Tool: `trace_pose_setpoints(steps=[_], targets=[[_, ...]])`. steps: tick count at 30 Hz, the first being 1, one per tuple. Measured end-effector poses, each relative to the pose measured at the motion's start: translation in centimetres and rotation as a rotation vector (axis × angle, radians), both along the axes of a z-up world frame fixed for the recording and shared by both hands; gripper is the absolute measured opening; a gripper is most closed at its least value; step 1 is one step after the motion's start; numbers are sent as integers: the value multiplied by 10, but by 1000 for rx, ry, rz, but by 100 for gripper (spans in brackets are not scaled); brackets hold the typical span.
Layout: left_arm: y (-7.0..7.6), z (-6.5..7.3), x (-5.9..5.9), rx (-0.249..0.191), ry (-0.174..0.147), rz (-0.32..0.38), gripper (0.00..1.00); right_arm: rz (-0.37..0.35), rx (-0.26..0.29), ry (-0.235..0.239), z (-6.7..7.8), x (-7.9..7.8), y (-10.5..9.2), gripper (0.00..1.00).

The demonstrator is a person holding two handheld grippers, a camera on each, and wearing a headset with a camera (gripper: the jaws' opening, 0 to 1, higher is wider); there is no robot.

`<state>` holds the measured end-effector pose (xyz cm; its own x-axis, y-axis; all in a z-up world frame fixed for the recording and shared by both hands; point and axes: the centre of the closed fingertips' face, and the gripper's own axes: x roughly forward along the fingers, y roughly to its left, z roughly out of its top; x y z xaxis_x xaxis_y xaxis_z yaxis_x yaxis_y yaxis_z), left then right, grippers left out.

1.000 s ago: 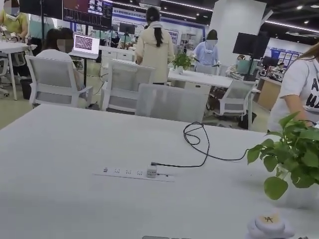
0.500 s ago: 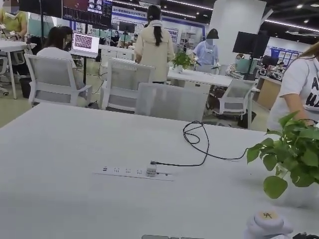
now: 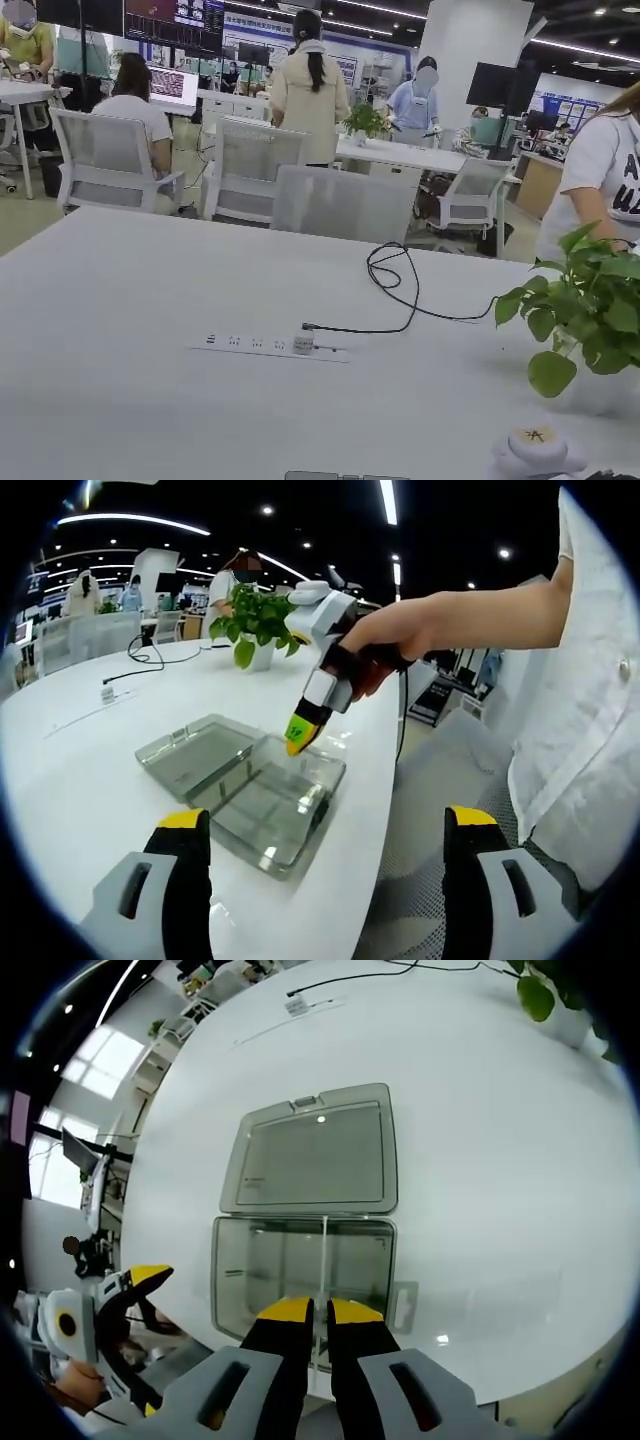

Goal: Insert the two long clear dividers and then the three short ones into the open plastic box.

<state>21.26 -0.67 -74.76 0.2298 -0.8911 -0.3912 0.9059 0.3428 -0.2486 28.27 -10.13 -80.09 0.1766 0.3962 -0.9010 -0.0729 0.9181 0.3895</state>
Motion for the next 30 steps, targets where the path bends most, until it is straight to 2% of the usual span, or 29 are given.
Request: trace_pose_setpoints(steps=[15, 23, 30], targets=[[0, -3, -2, 9, -1, -10, 100, 44, -7, -37, 0, 0, 8, 8], [0, -5, -2, 12, 0, -10, 100, 82, -8, -62, -7, 2, 15, 10], [2, -7, -2, 16, 5, 0, 100, 79, 14, -68, -12, 3, 15, 11]])
